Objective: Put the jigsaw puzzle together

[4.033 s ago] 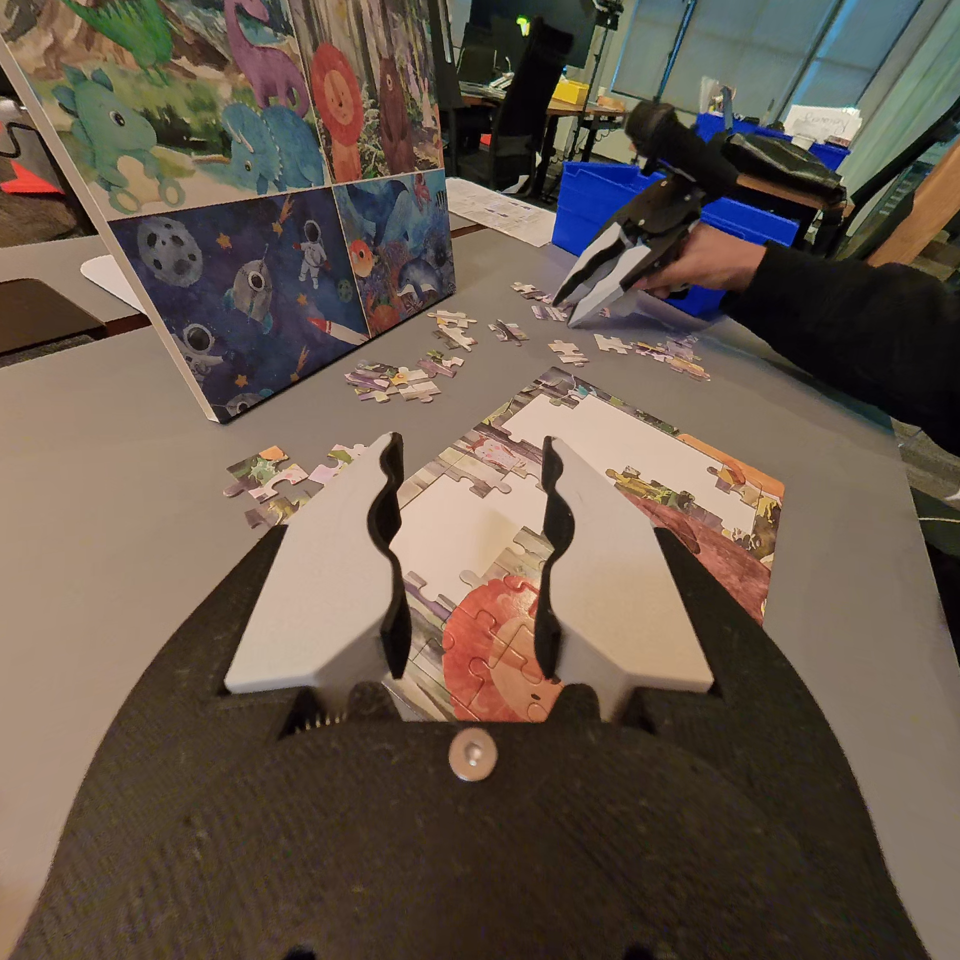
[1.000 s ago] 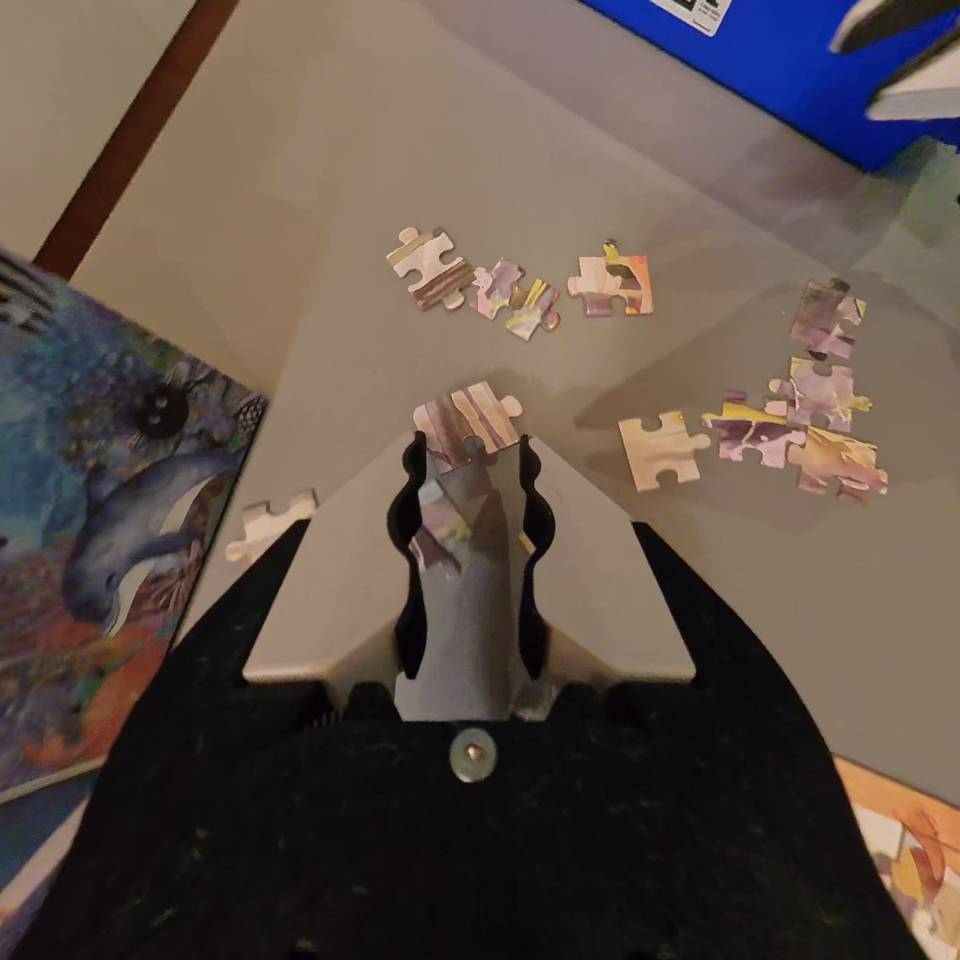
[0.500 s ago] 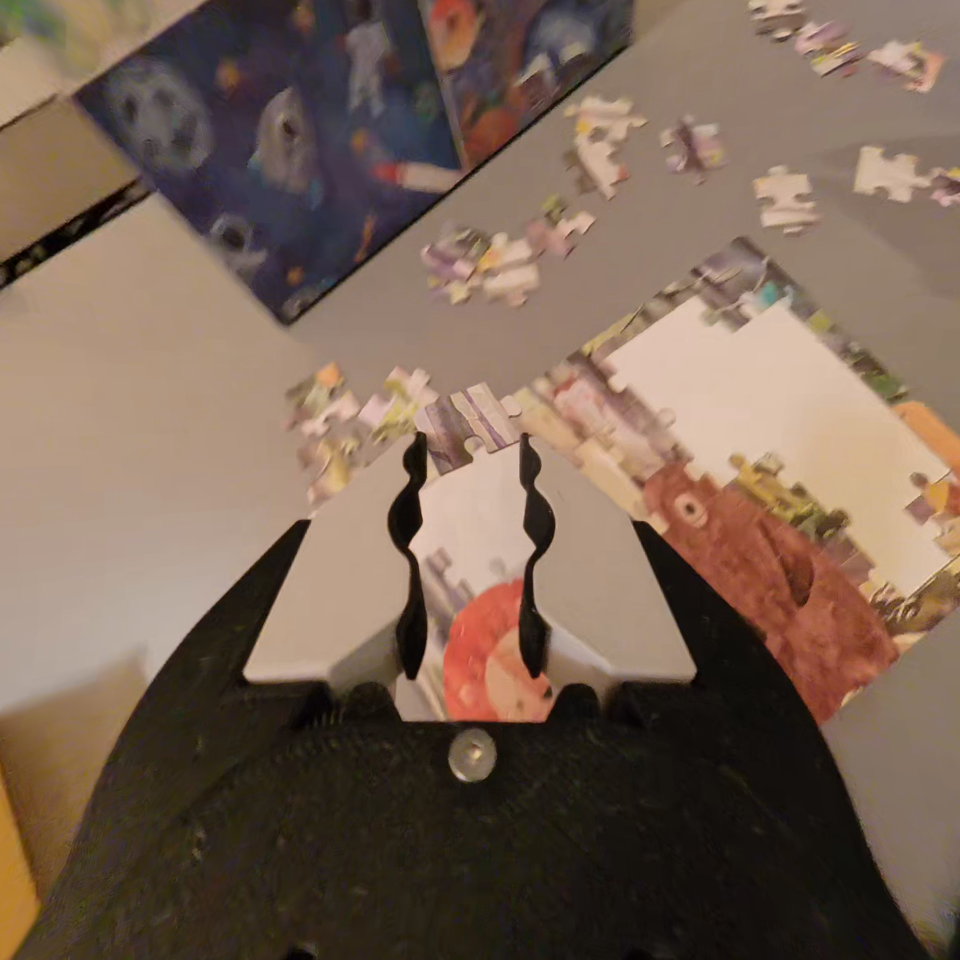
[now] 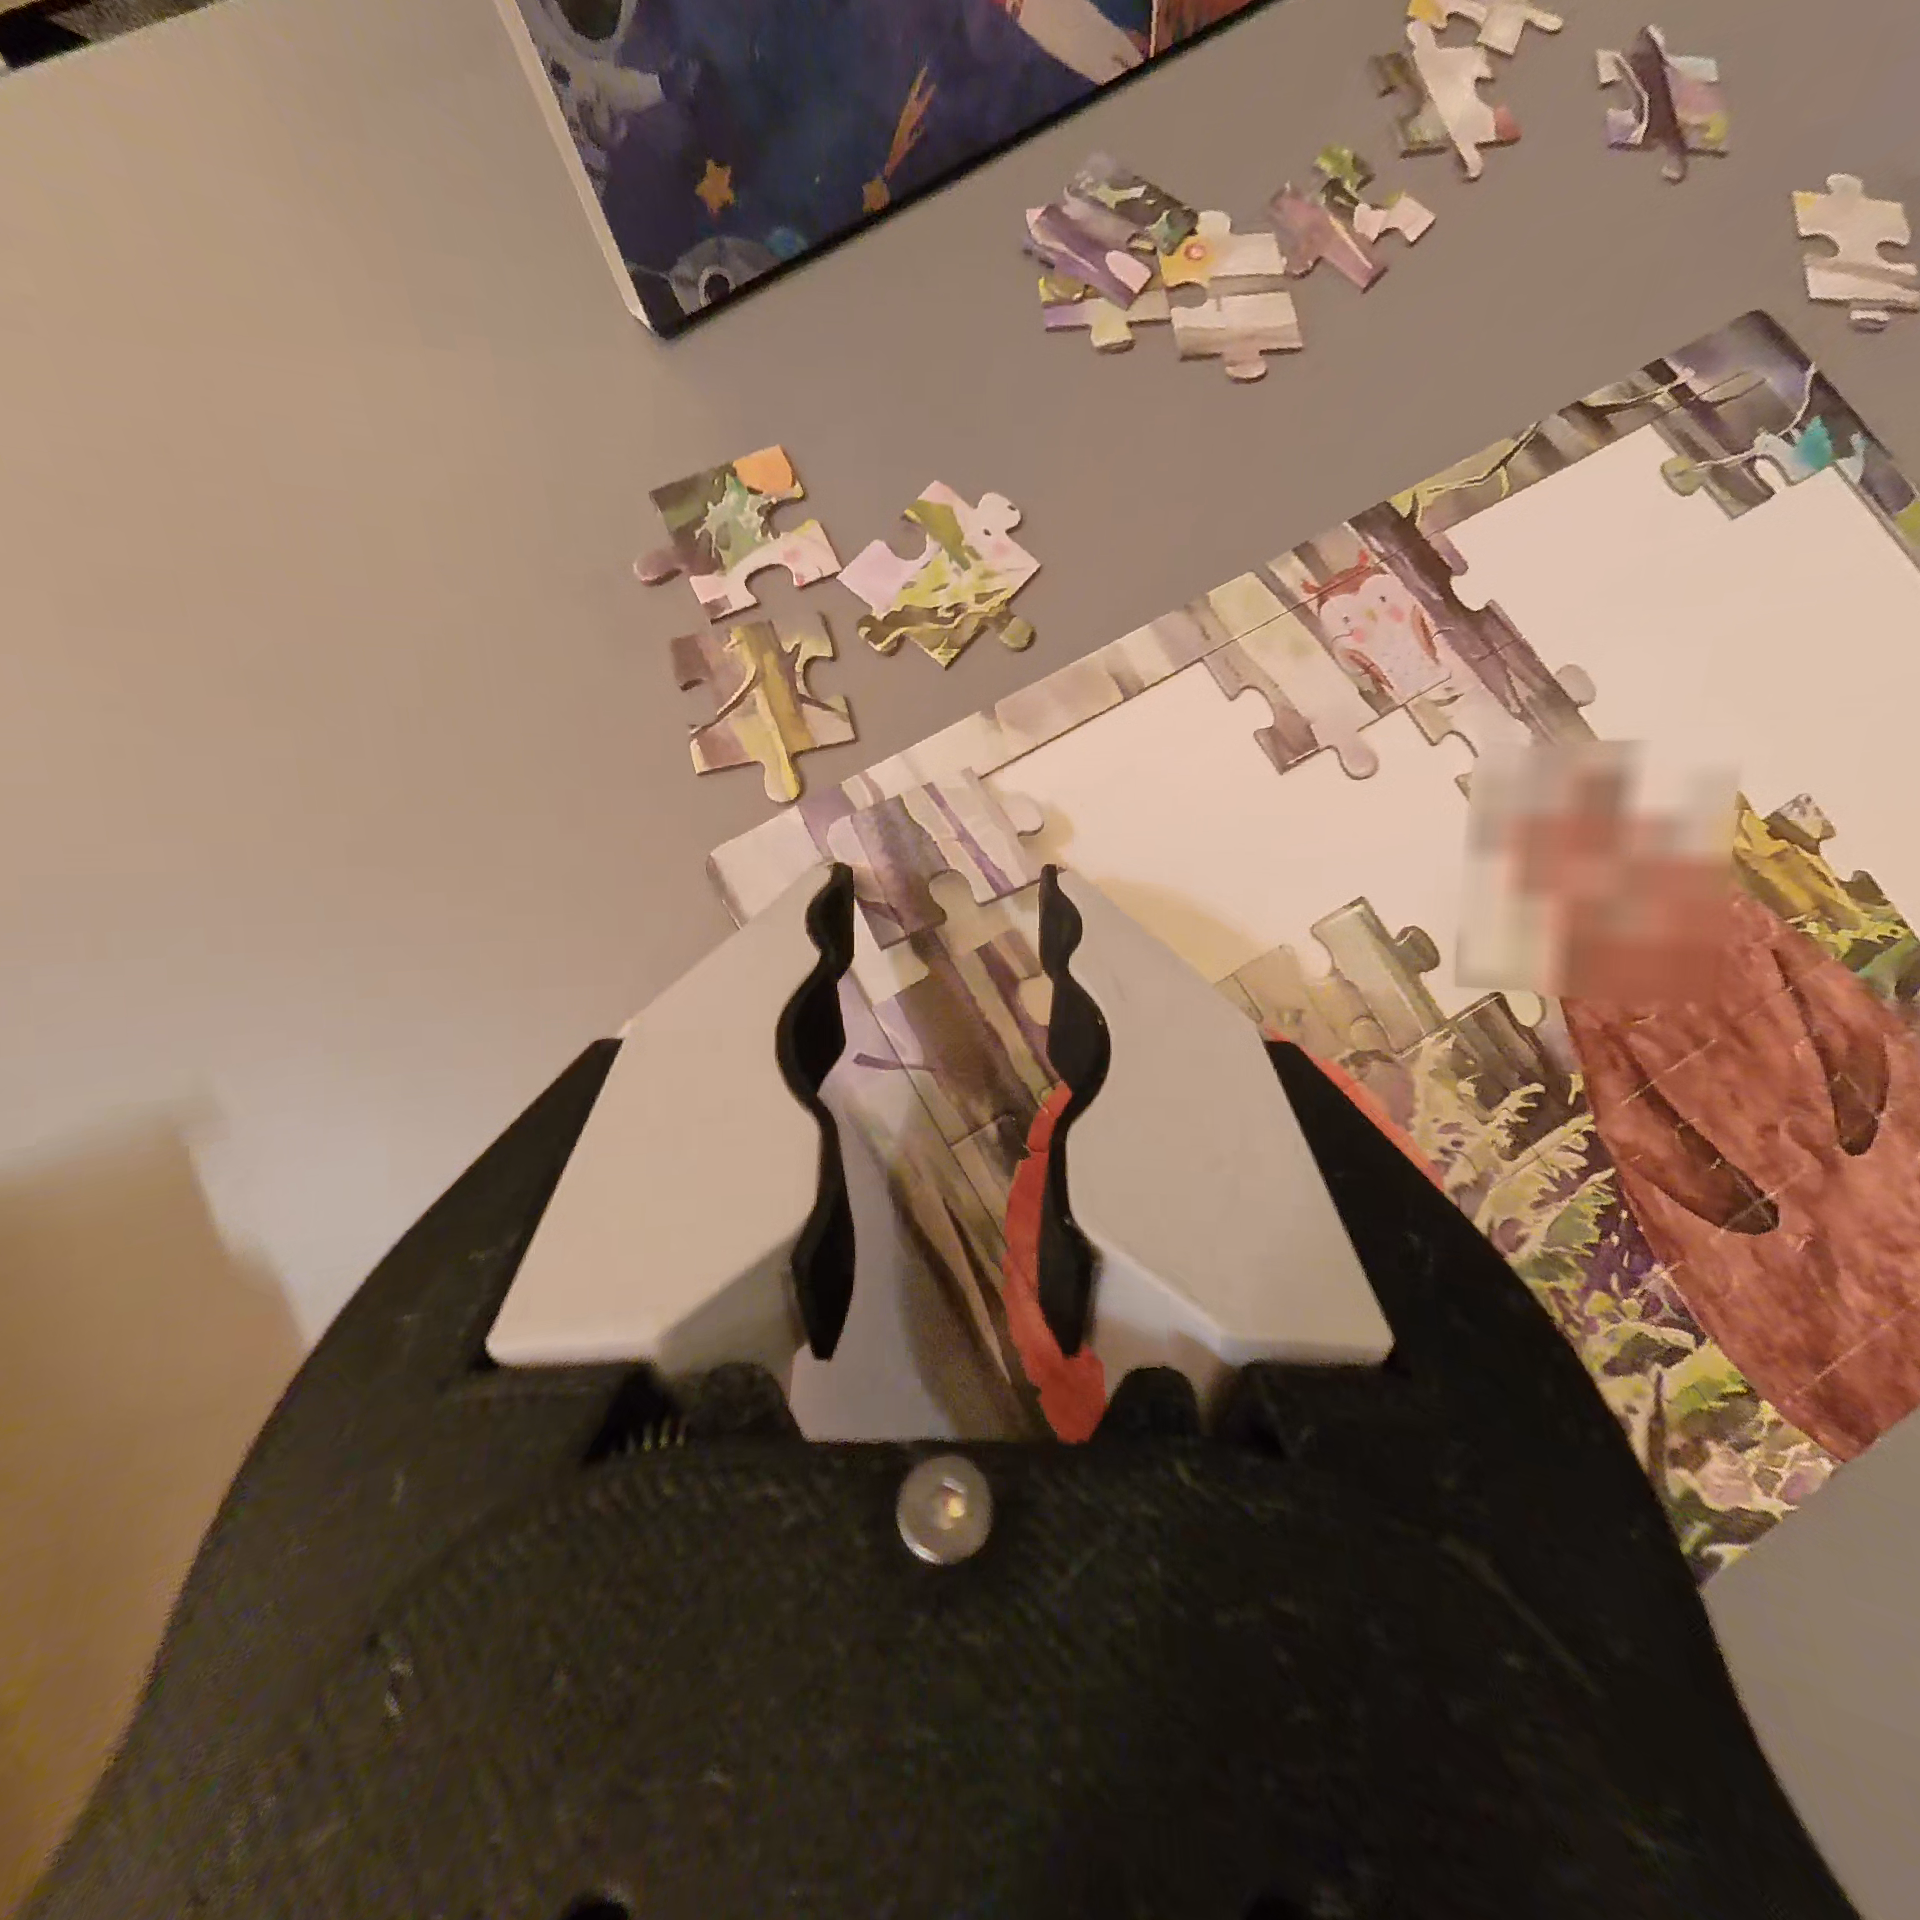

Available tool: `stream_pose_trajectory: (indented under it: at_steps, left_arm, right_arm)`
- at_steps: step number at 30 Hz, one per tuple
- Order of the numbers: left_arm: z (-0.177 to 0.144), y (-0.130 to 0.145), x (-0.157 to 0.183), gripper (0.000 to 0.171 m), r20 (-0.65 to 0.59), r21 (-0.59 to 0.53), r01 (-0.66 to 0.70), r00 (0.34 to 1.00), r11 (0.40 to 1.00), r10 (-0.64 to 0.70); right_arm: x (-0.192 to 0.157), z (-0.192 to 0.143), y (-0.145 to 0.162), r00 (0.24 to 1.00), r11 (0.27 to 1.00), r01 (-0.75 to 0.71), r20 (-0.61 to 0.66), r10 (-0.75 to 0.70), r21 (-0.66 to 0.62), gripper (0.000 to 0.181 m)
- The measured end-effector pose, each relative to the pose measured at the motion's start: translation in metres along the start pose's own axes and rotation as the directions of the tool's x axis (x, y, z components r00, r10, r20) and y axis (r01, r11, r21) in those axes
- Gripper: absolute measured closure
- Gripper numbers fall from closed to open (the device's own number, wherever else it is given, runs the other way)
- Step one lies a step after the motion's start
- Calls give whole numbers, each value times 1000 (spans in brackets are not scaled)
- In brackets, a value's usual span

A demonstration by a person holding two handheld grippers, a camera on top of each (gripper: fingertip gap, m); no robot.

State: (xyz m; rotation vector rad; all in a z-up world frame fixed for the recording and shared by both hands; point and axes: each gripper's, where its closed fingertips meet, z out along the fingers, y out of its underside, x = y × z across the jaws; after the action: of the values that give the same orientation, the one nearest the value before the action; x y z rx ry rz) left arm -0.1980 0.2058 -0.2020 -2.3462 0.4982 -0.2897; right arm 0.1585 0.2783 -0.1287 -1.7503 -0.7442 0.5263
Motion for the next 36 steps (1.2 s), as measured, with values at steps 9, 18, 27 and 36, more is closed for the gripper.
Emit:
stream_pose_trajectory:
  at_steps: [9,18,27,36]
  left_arm:
    - [0,14,-5,136,48,-20,-13,999,1000,14]
    - [-10,12,-3,130,36,27,2,999,1000,-3]
    - [-37,-45,-27,142,-49,198,-45,997,979,56]
    - [1,-92,-8,154,-309,314,-217,897,924,315]
  right_arm:
    - [1,4,4,1000,1000,-23,8,23,0,174]
    - [-12,12,5,1000,1000,2,16,-1,-13,174]
    - [-121,58,-52,954,999,-1,299,-13,47,162]
    - [-274,151,-51,846,958,223,524,-99,-179,156]
